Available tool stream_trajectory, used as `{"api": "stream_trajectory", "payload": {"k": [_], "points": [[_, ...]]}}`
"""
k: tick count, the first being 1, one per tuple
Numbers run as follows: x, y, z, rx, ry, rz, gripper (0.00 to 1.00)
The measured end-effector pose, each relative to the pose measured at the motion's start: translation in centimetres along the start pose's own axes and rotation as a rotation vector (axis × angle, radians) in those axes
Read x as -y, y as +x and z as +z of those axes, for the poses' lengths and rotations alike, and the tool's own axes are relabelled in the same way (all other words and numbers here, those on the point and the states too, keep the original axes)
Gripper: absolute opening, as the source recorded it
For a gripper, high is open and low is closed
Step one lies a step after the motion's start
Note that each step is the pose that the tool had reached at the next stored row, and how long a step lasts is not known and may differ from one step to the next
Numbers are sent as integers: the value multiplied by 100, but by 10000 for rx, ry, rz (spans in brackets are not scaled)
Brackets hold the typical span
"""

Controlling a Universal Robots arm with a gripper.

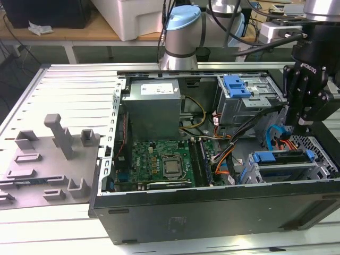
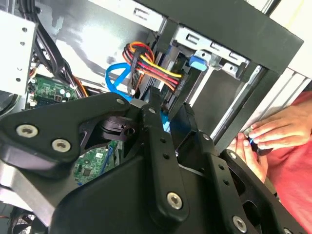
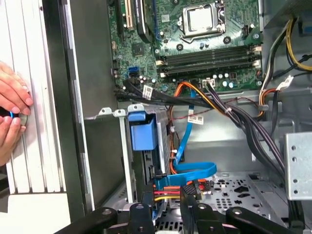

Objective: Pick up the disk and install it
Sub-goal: 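Insert the second disk wire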

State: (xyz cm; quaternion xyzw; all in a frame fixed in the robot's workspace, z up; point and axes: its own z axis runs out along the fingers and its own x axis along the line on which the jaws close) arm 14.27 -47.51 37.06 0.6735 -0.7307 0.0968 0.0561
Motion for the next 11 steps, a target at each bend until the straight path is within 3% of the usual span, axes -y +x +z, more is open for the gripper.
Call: {"api": "stream_trajectory", "payload": {"k": [5,11], "points": [[11,5,-2,0,-22,95,36],[-63,38,1,5,-27,115,36]]}}
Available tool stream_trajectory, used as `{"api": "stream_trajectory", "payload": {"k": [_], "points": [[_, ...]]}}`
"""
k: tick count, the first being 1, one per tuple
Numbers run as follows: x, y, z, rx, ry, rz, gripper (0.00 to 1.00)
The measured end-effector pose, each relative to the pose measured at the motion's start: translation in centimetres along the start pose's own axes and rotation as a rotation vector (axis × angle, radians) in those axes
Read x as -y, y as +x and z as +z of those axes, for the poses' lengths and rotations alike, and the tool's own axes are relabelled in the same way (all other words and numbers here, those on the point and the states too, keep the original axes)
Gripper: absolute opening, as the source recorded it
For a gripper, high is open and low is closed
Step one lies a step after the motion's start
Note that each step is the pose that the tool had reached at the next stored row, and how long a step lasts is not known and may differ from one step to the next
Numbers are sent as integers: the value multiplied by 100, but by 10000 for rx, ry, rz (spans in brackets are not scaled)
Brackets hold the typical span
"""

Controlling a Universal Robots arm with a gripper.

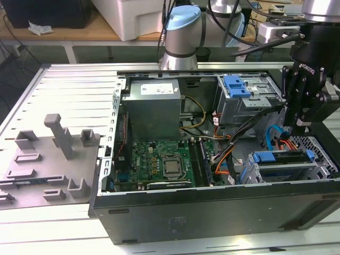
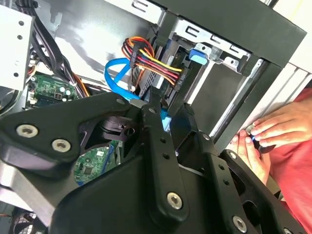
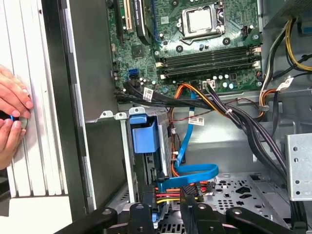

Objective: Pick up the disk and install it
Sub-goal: 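Insert the second disk wire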

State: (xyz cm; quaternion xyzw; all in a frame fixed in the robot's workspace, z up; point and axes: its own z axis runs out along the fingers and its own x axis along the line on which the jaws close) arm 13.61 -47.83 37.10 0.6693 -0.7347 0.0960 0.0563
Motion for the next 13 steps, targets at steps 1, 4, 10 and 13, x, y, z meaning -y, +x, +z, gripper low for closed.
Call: {"api": "stream_trajectory", "payload": {"k": [1,4,10,13], "points": [[-1,11,3,-2,-1,10,36],[-16,23,9,-4,-7,35,36],[-45,21,32,2,-13,64,36],[-46,20,41,103,-26,75,36]]}}
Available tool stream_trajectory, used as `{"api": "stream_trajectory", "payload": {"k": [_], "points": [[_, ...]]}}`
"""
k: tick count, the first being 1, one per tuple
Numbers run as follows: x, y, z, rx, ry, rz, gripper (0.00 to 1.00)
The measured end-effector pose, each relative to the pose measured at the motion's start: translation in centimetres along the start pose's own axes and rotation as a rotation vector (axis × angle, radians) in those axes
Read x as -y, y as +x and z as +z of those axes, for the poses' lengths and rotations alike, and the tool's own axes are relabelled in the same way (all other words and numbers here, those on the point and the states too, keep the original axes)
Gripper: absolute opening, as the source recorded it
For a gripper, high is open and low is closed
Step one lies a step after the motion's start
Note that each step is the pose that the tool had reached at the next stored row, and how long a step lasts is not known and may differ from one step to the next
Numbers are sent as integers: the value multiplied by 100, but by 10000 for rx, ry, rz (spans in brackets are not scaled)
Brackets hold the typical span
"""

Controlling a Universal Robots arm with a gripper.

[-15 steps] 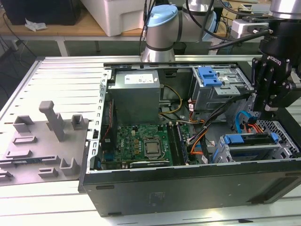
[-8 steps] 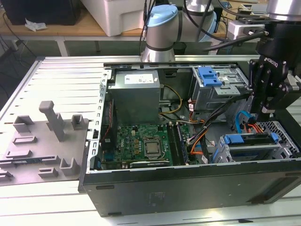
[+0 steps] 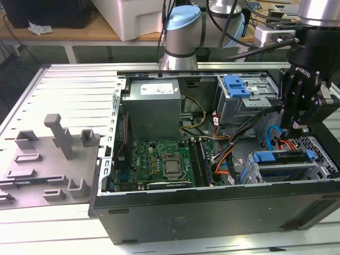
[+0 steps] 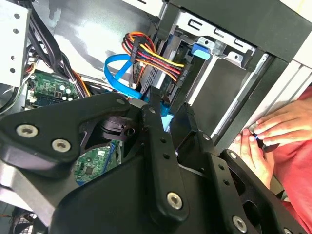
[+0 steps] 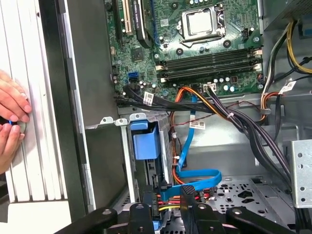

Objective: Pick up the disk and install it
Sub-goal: 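Insert the second disk wire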

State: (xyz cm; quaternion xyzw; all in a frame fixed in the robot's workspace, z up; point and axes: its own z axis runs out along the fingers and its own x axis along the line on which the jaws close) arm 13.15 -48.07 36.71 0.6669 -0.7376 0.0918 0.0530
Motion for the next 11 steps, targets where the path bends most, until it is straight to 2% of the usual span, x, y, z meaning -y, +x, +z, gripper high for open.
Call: {"api": "stream_trajectory", "payload": {"k": [4,11], "points": [[-1,0,5,91,-12,5,36],[-4,4,6,99,-33,0,36]]}}
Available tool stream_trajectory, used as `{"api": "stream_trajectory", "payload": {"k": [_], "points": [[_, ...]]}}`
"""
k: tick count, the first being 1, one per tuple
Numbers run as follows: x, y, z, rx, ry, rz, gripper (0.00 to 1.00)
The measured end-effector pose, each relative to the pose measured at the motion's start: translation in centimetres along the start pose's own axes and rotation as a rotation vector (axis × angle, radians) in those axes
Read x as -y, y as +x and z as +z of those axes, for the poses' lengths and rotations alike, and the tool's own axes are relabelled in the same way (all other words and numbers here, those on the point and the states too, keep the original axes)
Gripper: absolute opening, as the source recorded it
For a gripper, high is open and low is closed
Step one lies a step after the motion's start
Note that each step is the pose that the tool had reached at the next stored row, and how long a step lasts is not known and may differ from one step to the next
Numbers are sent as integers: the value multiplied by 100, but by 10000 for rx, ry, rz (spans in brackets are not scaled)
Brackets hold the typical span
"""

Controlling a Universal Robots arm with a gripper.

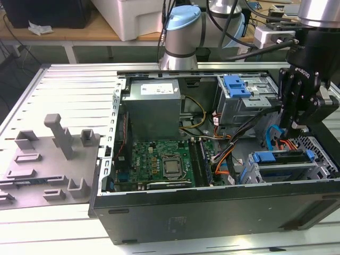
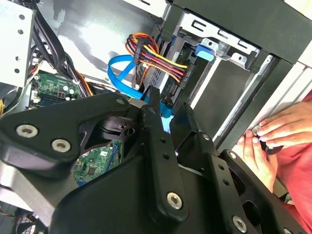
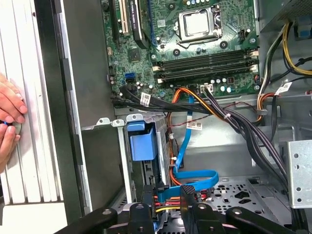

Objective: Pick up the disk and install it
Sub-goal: 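Insert the second disk wire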

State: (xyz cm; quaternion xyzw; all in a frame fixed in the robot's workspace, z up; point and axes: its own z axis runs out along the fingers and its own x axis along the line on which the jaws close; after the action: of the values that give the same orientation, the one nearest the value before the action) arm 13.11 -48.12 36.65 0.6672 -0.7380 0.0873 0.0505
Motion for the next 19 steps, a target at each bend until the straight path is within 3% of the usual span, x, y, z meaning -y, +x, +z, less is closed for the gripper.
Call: {"api": "stream_trajectory", "payload": {"k": [7,12,19], "points": [[-1,3,2,-21,-222,-44,36],[-1,2,5,-15,-172,-307,36],[-2,0,16,-12,-177,-399,36]]}}
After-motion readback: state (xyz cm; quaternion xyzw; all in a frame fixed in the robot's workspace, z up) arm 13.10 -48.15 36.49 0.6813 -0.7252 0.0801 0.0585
